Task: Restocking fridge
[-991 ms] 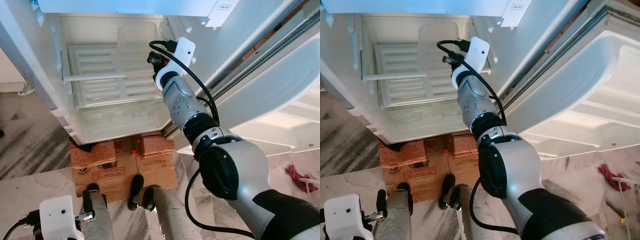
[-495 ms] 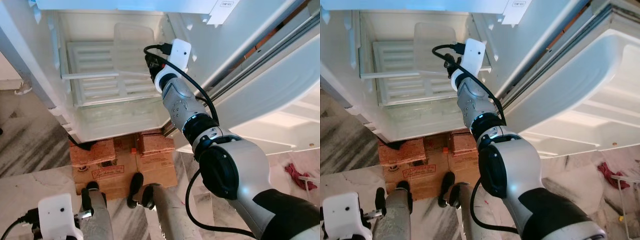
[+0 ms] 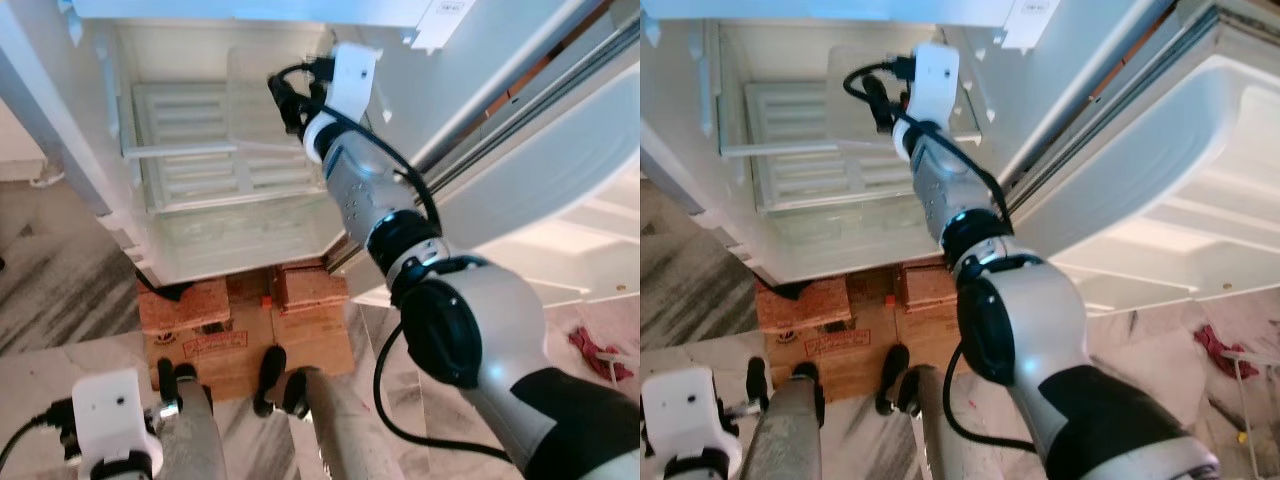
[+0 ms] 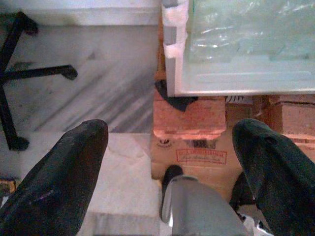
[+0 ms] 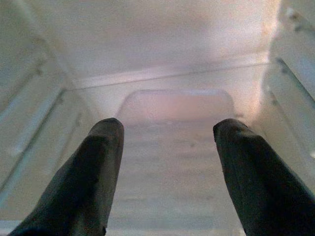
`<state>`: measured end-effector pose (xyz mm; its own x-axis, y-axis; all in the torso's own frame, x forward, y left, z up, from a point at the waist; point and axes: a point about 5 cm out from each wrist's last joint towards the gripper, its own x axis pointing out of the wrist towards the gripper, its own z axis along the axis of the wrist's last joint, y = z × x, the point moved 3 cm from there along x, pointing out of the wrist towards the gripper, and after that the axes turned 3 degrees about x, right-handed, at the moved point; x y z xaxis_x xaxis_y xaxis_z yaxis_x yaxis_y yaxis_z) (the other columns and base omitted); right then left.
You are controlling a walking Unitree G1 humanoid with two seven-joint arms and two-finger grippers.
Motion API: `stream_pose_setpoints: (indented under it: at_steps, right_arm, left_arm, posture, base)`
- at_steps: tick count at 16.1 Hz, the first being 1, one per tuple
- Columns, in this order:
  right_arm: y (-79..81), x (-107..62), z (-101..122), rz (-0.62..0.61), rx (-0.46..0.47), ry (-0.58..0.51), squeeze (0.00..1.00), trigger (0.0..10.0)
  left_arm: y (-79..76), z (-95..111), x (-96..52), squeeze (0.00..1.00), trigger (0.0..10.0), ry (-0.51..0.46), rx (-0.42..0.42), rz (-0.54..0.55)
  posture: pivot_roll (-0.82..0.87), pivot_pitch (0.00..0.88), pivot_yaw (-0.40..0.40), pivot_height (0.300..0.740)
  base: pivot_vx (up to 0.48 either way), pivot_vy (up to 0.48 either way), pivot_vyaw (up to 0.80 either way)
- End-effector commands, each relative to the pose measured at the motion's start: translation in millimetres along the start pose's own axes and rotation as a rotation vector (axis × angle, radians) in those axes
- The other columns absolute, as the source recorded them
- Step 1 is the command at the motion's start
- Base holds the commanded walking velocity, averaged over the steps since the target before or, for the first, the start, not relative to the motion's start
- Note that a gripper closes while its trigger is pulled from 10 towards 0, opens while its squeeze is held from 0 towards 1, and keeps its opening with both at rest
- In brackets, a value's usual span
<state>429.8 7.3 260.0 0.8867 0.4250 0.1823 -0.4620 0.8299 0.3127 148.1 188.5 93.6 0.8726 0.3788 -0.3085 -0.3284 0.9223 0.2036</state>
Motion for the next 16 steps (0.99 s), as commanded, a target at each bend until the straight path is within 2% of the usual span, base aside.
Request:
stream_pose_setpoints:
  at_steps: [1, 3, 5, 6, 8, 10, 11, 12, 15, 16]
  right_arm:
    - [-7.3, -3.2, 2, 0.065, -0.025, -0.006, 1.00, 10.0]
    - [-10.3, -6.4, 0, 0.129, -0.027, 0.009, 1.00, 10.0]
    - [-9.4, -13.4, -6, 0.268, -0.109, 0.032, 1.00, 10.0]
    - [-10.3, -16.4, -8, 0.323, -0.077, 0.050, 1.00, 10.0]
    - [-9.7, -21.5, -12, 0.408, -0.078, 0.080, 1.00, 10.0]
    - [1.3, -28.7, -23, 0.553, -0.058, 0.134, 1.00, 10.0]
    - [3.5, -30.2, -24, 0.579, -0.062, 0.140, 1.00, 10.0]
    - [12.9, -37.7, -36, 0.692, -0.084, 0.196, 1.00, 10.0]
    - [25.9, -55.2, -66, 0.864, -0.145, 0.330, 1.00, 10.0]
    - [26.3, -62.9, -82, 0.887, -0.217, 0.384, 1.00, 10.0]
  left_arm:
    - [-4.0, -8, 2.6, 0.00, 10.0, 0.034, -0.002, -0.015]
    - [-5.8, -6, 9.2, 0.00, 10.0, 0.020, -0.002, -0.020]
    - [-7.6, -3, 17.4, 0.00, 10.0, 0.001, -0.006, -0.024]
    - [-8.8, -1, 20.1, 0.00, 10.0, -0.010, -0.006, -0.028]
    - [-8.9, 2, 24.5, 0.00, 10.0, -0.022, -0.005, -0.028]
    - [-7.8, 3, 28.9, 0.00, 10.0, -0.030, -0.004, -0.024]
    - [-7.7, 3, 29.7, 0.00, 10.0, -0.032, -0.004, -0.023]
    - [-7.1, 5, 31.2, 0.00, 10.0, -0.038, -0.004, -0.021]
    - [-7.1, 5, 32.9, 0.00, 10.0, -0.043, -0.004, -0.020]
    - [-8.4, 5, 32.5, 0.00, 10.0, -0.043, -0.005, -0.024]
  posture:
    - [0.42, 0.356, -0.298, 0.740]
    - [0.41, 0.340, -0.295, 0.740]
    - [0.40, 0.317, -0.287, 0.740]
    - [0.40, 0.310, -0.286, 0.740]
    - [0.41, 0.297, -0.282, 0.740]
    - [0.42, 0.278, -0.281, 0.740]
    - [0.42, 0.277, -0.280, 0.740]
    - [0.42, 0.272, -0.280, 0.740]
    - [0.42, 0.268, -0.280, 0.740]
    - [0.42, 0.267, -0.278, 0.740]
  base:
    - [0.000, 0.000, 0.00]
    - [0.000, 0.000, 0.00]
    - [0.000, 0.000, 0.00]
    - [0.000, 0.000, 0.00]
    - [0.000, 0.000, 0.00]
    - [0.000, 0.000, 0.00]
    - [0.000, 0.000, 0.00]
    - [0.000, 0.000, 0.00]
    - [0.000, 0.000, 0.00]
    - [0.000, 0.000, 0.00]
